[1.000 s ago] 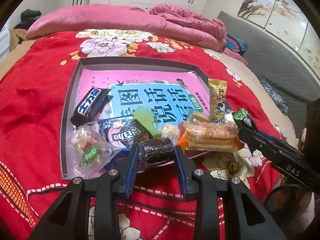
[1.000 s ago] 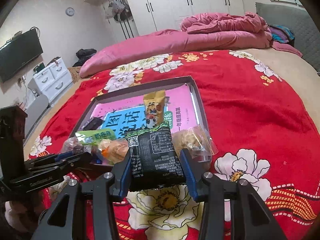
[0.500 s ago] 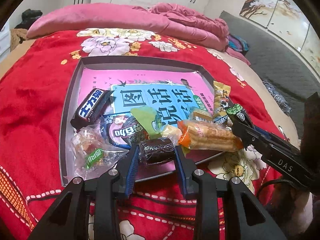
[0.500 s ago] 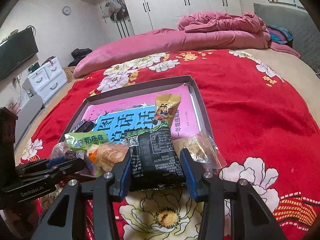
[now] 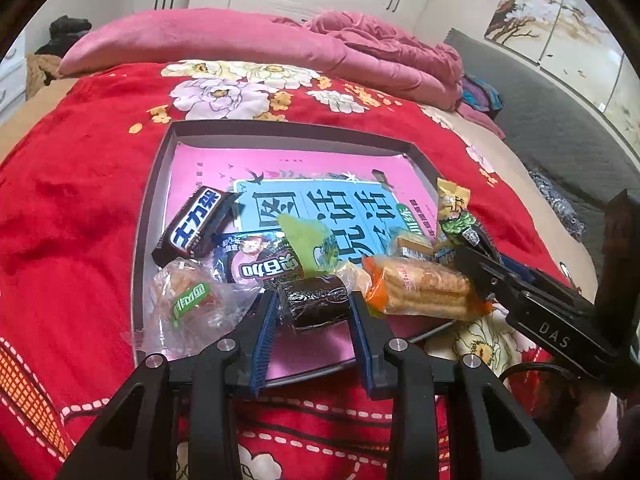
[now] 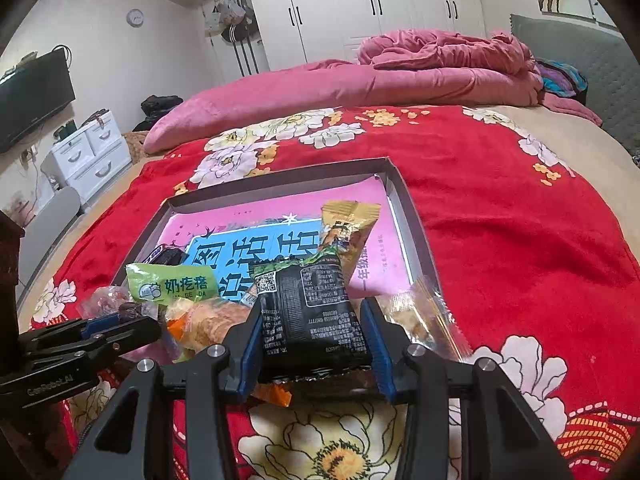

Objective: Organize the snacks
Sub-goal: 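Carry both held snacks up and over the tray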

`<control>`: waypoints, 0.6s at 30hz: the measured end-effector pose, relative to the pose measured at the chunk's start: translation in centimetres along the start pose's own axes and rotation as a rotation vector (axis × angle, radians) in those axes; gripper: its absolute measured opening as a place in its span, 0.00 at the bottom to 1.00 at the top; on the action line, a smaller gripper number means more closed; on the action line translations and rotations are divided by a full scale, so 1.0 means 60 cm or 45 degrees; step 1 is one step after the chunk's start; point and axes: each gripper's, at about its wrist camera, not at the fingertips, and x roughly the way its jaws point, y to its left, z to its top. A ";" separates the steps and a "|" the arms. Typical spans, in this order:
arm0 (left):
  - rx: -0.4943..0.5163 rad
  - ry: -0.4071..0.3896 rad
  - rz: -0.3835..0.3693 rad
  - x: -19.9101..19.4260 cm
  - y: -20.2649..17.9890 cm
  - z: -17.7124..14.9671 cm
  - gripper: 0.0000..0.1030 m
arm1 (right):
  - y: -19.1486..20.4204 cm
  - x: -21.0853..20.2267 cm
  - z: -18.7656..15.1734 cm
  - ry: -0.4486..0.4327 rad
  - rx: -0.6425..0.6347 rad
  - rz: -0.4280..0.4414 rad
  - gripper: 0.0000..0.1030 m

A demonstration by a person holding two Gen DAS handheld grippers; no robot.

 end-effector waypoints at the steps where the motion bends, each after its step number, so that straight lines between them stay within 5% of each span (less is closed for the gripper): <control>1: -0.004 -0.001 -0.001 0.000 0.001 0.001 0.35 | 0.001 0.003 0.001 0.001 -0.001 -0.002 0.45; 18: -0.011 -0.014 0.008 0.004 0.008 0.008 0.35 | 0.015 0.026 0.013 0.007 -0.016 0.007 0.45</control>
